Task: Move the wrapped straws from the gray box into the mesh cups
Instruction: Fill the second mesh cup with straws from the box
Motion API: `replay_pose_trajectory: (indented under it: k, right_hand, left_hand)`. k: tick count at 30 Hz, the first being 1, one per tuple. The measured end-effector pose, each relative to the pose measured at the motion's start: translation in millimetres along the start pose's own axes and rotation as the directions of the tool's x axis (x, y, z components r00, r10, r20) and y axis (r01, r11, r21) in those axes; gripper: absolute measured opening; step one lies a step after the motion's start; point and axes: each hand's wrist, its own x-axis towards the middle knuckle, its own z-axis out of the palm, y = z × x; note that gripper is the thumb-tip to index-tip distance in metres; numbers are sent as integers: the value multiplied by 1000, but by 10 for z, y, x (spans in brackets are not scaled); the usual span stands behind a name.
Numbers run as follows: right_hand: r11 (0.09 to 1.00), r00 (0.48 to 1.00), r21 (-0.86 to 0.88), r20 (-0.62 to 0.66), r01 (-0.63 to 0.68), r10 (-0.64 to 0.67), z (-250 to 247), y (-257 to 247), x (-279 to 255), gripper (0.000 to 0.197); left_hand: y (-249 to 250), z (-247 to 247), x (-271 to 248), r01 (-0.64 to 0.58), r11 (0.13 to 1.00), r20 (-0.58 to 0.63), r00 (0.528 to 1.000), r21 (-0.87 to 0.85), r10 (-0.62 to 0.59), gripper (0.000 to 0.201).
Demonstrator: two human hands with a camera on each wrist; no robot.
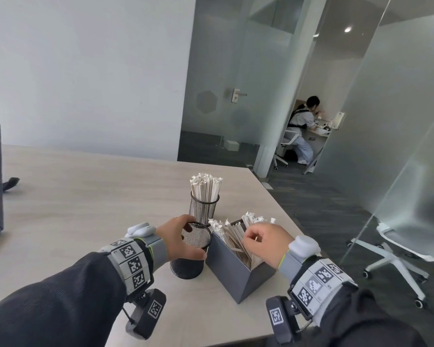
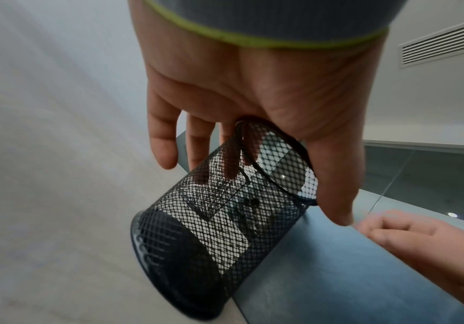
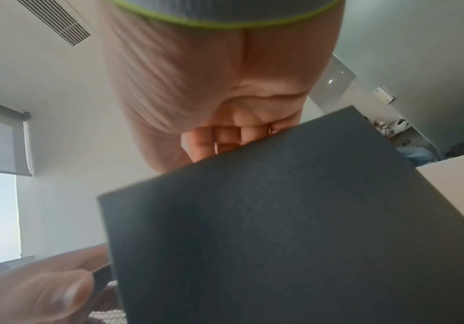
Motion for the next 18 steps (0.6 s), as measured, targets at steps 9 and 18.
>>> replay_pose_trajectory:
  k: [9, 18]
  right_hand:
    - [983, 981, -176, 177, -42, 74, 243, -65, 304, 58]
    - [973, 985, -232, 163, -12, 51, 373, -78, 352, 25]
  left_hand:
    - [-26, 25, -1, -2, 999, -28, 1000, -45, 1, 91]
    - [-63, 25, 18, -22, 998, -25, 999, -57, 20, 93]
